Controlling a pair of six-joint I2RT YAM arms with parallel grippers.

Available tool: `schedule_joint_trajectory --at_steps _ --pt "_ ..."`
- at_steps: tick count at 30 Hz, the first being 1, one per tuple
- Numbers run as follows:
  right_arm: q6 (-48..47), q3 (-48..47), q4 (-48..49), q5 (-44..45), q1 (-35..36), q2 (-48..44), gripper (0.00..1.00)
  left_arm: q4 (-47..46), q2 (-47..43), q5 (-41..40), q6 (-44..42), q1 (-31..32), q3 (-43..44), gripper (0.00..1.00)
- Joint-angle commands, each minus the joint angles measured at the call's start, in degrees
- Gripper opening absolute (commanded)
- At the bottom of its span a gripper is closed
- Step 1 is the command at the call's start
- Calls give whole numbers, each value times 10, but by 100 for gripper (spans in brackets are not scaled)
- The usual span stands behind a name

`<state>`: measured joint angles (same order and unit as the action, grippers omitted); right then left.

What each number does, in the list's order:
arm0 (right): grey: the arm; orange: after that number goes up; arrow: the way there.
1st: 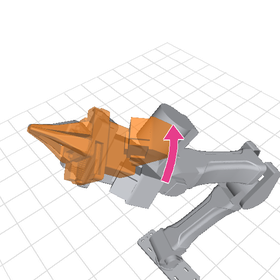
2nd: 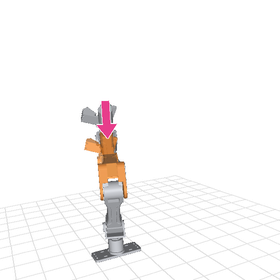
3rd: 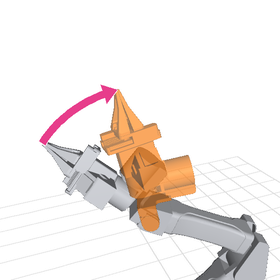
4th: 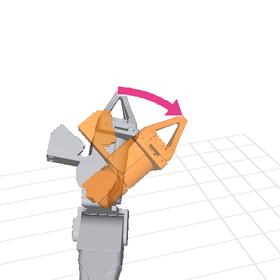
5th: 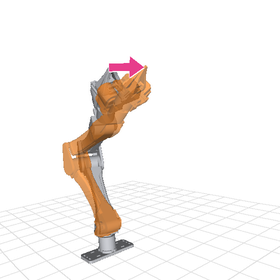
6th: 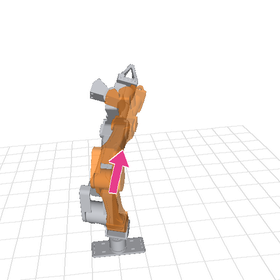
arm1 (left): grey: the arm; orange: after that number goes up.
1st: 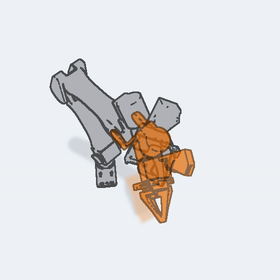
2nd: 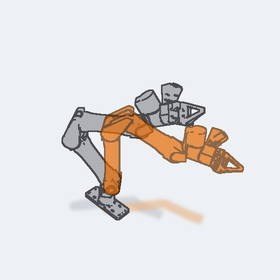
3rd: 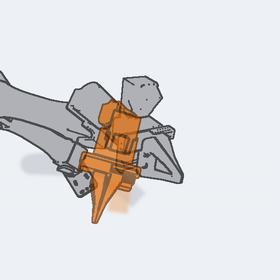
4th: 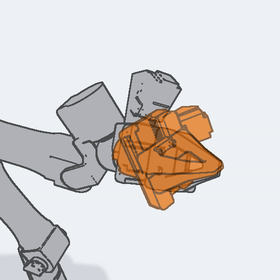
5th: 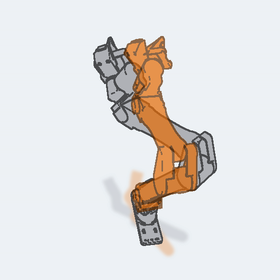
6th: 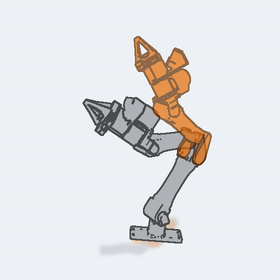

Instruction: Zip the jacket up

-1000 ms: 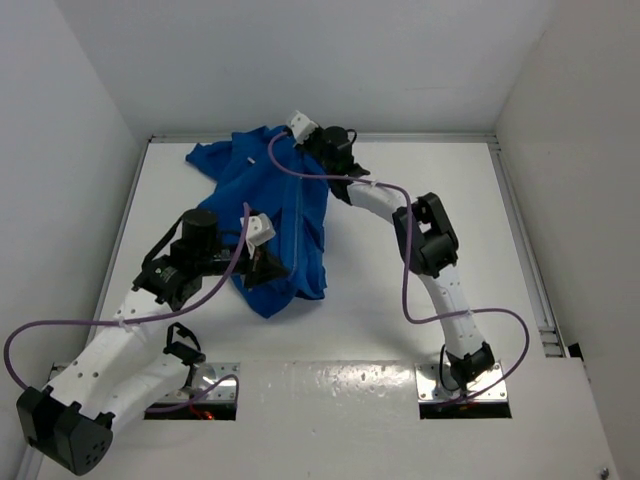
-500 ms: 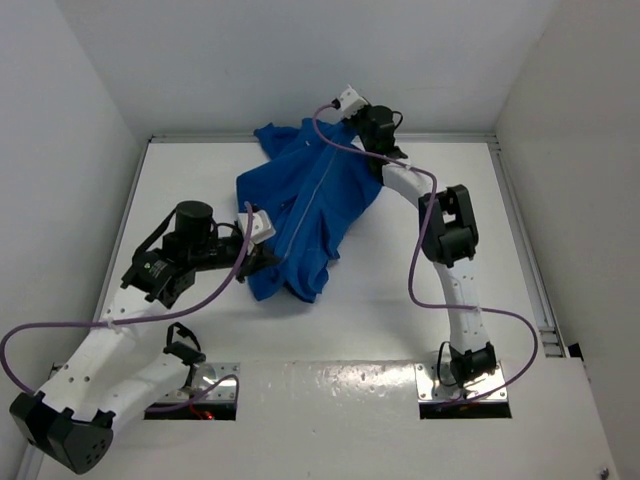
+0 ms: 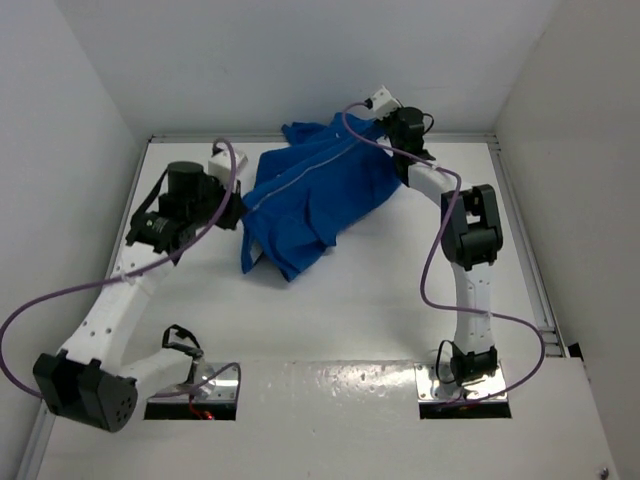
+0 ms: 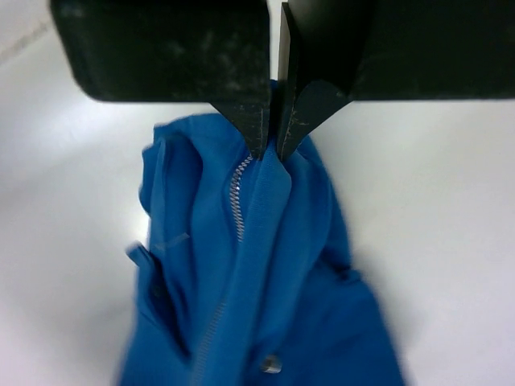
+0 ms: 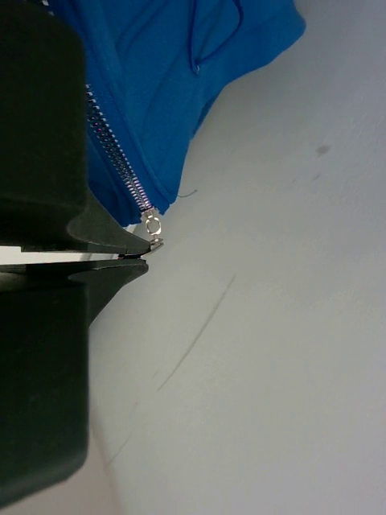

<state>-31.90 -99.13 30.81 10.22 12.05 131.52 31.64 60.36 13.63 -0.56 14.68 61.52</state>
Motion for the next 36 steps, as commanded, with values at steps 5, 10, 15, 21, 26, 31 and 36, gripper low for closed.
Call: schedule_joint_trajectory --at_steps 5,10,15,21,26,31,36 --pt "46 52 -13 71 -37 -135 0 -68 107 -85 33 -90 152 0" --pt "115 82 -103 60 -66 -194 0 -68 151 -99 27 -123 214 0" --pt "197 76 -218 40 -108 -225 0 -68 158 -109 27 -136 222 0" --pt "244 109 -257 -31 -120 -258 0 -73 151 -99 37 -141 195 0" --pt "270 90 -304 -85 -117 -262 18 -97 157 -60 42 -147 195 0" --pt "272 90 -306 -124 -117 -282 54 -97 187 -12 42 -152 214 7" --pt "281 91 -333 -194 -148 -312 76 -41 233 9 42 -157 296 100"
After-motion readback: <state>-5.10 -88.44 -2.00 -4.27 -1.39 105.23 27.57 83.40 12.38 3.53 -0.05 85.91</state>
